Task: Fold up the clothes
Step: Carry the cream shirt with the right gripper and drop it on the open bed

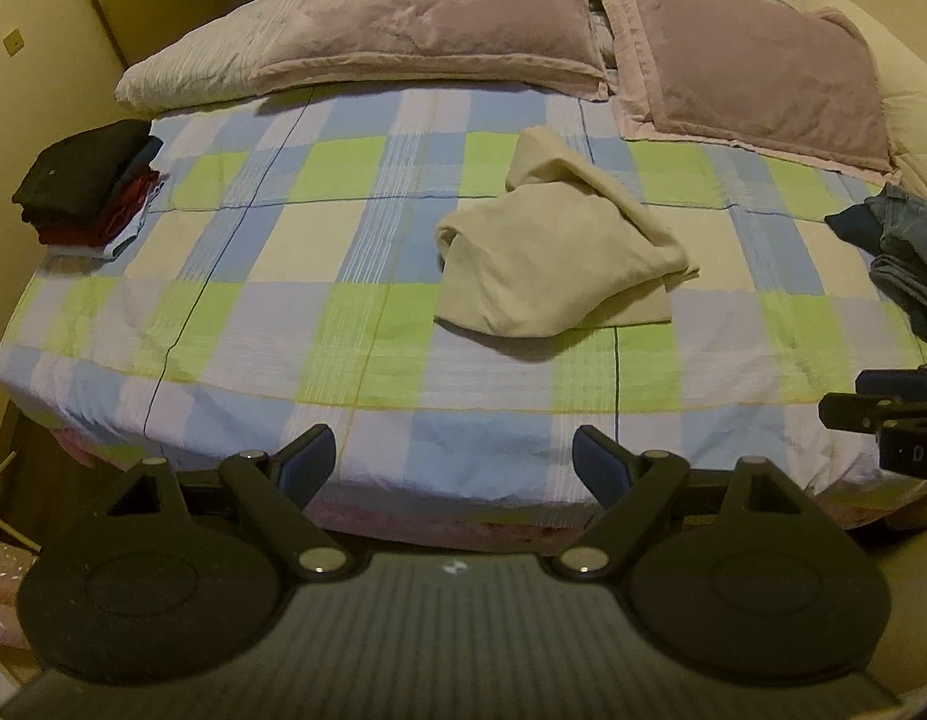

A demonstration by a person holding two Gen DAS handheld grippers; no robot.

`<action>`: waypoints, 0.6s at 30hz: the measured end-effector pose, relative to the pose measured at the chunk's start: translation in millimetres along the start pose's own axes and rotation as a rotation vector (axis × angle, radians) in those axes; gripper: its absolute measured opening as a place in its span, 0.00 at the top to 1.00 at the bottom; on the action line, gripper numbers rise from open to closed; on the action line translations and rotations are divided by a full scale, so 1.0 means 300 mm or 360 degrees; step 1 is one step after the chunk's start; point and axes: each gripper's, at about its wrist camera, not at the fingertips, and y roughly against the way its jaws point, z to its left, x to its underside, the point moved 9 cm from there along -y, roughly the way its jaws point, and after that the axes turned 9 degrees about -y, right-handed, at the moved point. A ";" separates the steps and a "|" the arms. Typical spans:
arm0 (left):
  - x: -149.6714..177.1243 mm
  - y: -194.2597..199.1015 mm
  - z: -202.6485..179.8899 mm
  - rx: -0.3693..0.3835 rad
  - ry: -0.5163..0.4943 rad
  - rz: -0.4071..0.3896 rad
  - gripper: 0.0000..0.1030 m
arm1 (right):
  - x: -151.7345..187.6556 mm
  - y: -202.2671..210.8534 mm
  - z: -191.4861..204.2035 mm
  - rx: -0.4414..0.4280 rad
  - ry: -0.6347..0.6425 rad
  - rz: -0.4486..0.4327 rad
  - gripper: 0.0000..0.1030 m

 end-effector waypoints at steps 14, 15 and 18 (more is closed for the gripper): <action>-0.129 -0.094 0.119 0.0180 -0.0278 -0.0208 0.18 | -0.090 -0.010 0.003 0.0064 -0.0302 -0.0161 0.61; -0.141 -0.104 0.130 0.0187 -0.0306 -0.0226 0.18 | -0.101 -0.013 0.005 0.0064 -0.0336 -0.0185 0.61; -0.168 -0.144 0.162 0.0209 -0.0394 -0.0274 0.18 | -0.136 -0.020 -0.005 0.0062 -0.0422 -0.0268 0.61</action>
